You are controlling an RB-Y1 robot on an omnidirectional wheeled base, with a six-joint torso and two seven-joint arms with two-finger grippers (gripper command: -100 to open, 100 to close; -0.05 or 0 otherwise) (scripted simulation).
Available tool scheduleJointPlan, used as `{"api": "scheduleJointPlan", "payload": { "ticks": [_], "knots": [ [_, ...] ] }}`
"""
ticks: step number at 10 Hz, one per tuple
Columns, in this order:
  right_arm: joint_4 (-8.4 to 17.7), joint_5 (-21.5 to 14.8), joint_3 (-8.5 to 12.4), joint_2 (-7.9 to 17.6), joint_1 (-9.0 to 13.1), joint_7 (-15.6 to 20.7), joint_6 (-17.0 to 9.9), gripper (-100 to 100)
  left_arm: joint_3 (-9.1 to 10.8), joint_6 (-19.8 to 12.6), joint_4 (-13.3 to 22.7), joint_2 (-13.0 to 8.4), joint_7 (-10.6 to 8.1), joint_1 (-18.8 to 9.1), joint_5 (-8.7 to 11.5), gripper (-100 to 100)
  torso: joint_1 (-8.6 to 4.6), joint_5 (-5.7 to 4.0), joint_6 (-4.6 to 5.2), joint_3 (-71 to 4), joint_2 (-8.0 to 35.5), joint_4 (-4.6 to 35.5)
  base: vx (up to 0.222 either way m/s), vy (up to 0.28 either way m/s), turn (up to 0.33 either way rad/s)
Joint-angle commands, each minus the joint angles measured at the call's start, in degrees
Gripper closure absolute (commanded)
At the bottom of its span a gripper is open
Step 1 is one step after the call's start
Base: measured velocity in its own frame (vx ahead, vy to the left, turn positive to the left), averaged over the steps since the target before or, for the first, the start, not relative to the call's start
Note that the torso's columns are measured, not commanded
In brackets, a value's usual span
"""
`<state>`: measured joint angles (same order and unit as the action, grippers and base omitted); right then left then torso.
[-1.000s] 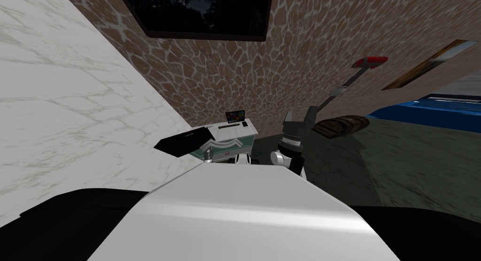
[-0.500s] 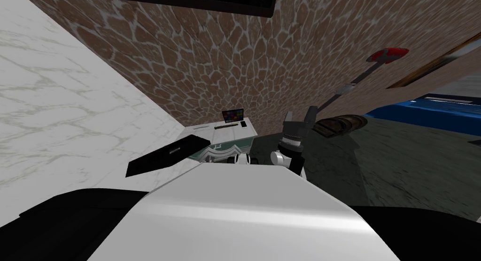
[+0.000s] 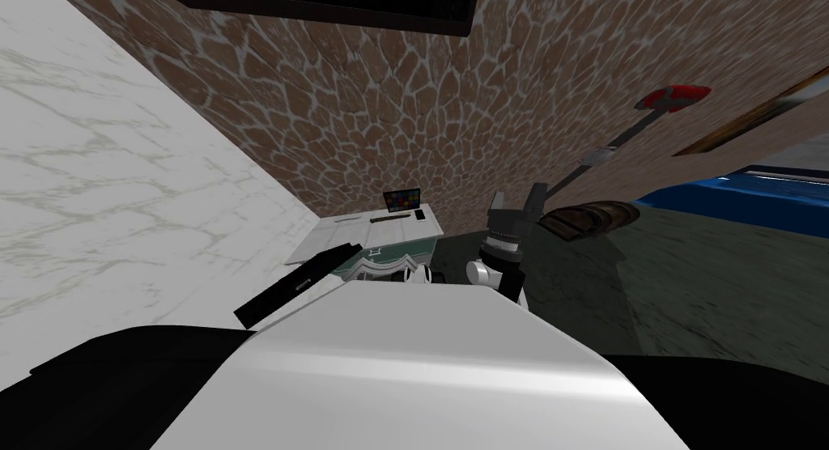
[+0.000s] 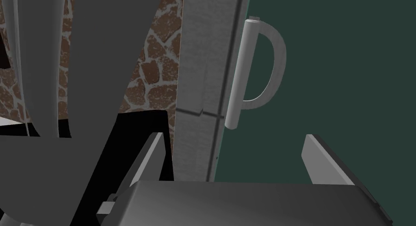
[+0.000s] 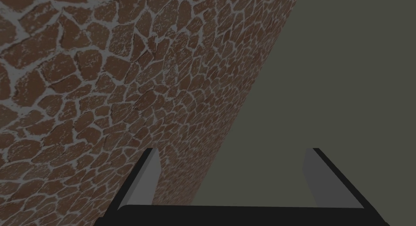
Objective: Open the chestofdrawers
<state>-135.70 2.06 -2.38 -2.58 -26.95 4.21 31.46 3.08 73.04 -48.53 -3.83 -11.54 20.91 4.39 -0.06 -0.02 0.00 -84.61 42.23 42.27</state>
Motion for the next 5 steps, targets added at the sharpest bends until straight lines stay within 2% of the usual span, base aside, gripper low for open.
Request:
{"api": "scheduleJointPlan", "payload": {
  "ticks": [1, 2, 3, 4, 5],
  "knots": [
    [0.00, 0.00, 0.00, 0.00, 0.00, 0.00, 0.00, 0, 0.21, 1.57, 2.54, 2.46, -0.13, -0.34, 0.20, -100, 0.09, 0.02, 0.01, 0.02, 0.03, 0.01, 0.012, -0.017, 0.043],
    [0.00, 0.00, 0.00, 0.00, 0.00, 0.00, 0.00, 0, 0.27, 2.05, 3.27, 3.70, -0.17, -0.38, 0.25, -100, 0.13, 0.04, 0.00, 0.04, 0.06, 0.01, 0.006, -0.040, -0.009],
    [0.00, 0.00, 0.00, 0.00, 0.00, 0.00, 0.00, 0, 0.25, 1.54, 2.48, 2.84, -0.24, -0.20, 0.23, -100, 0.02, 0.02, 0.02, 0.04, 0.11, 0.02, 0.000, -0.025, -0.006],
    [0.00, 0.00, 0.00, 0.00, 0.00, 0.00, 0.00, 0, 2.09, 1.27, 4.66, 3.11, 1.07, -3.06, 1.44, -100, 0.09, 0.01, 0.00, 0.05, 0.17, 0.02, -0.077, 0.019, -0.263],
    [0.01, 0.00, 0.00, 0.00, 0.02, 0.00, 0.00, 0, 3.92, 0.94, 6.78, 3.27, 2.42, -5.04, 2.64, -100, 0.20, 0.06, 0.05, 0.18, 0.38, 0.07, -0.175, 0.073, -0.463]
  ]
}}
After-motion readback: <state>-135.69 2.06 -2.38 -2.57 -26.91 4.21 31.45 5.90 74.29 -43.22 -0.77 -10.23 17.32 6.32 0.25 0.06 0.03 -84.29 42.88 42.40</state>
